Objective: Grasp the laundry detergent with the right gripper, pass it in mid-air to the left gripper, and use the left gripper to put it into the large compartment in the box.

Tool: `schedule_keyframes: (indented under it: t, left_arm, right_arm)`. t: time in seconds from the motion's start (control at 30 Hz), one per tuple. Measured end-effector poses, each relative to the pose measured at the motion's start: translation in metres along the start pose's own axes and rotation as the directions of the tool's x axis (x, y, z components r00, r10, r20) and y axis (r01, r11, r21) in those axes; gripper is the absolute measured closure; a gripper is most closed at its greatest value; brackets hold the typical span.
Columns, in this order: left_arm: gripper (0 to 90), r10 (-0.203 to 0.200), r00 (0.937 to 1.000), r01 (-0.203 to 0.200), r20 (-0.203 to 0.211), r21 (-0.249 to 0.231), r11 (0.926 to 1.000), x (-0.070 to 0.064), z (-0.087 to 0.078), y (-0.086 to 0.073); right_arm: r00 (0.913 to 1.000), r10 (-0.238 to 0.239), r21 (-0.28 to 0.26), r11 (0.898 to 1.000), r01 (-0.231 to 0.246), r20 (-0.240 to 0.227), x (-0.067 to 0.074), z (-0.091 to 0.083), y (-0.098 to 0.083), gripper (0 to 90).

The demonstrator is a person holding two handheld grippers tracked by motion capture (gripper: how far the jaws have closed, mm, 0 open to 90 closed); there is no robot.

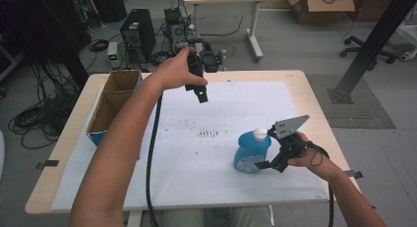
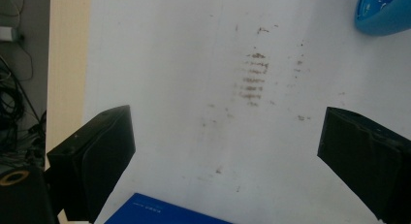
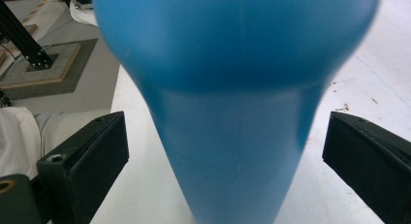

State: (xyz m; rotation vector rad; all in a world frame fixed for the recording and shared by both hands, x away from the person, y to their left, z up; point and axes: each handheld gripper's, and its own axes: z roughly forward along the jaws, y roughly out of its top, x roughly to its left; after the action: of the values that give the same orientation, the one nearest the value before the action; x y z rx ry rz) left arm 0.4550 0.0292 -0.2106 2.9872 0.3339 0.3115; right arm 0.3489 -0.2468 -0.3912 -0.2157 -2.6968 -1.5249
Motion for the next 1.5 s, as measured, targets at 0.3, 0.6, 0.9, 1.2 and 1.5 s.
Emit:
schedule_keyframes:
  t: [0.3,0.6,0.9,1.2,1.5]
  left_arm:
    - [6.6,0.000,1.0000,0.000,0.002,-0.002,1.0000,-0.0003,0.0007,0.0013]
    - [6.6,-0.001,1.0000,0.001,0.001,-0.001,1.0000,-0.0001,0.0013,0.0002]
    - [6.6,-0.004,1.0000,0.004,0.002,0.000,1.0000,-0.0006,0.0013,0.0004]
    - [6.6,-0.002,1.0000,0.002,0.002,0.001,1.0000,-0.0005,0.0016,0.0016]
    - [6.7,-0.006,1.0000,0.006,0.001,0.000,1.0000,0.0002,0.0010,0.0000]
  right_arm:
    - [0.9999,0.003,-0.011,1.000,-0.003,0.010,0.0005,0.0052,-0.0019,3.0]
    - [0.9998,0.006,-0.012,1.000,-0.006,0.020,0.0002,0.0088,-0.0035,3.8]
    - [0.9999,0.004,-0.013,1.000,-0.004,0.014,0.0009,0.0092,-0.0024,9.5]
    - [0.9999,0.006,-0.008,1.000,-0.006,0.016,0.0011,0.0078,-0.0027,13.6]
    - [0.9999,-0.006,-0.007,1.000,0.006,0.011,0.0011,0.0084,-0.0027,20.2]
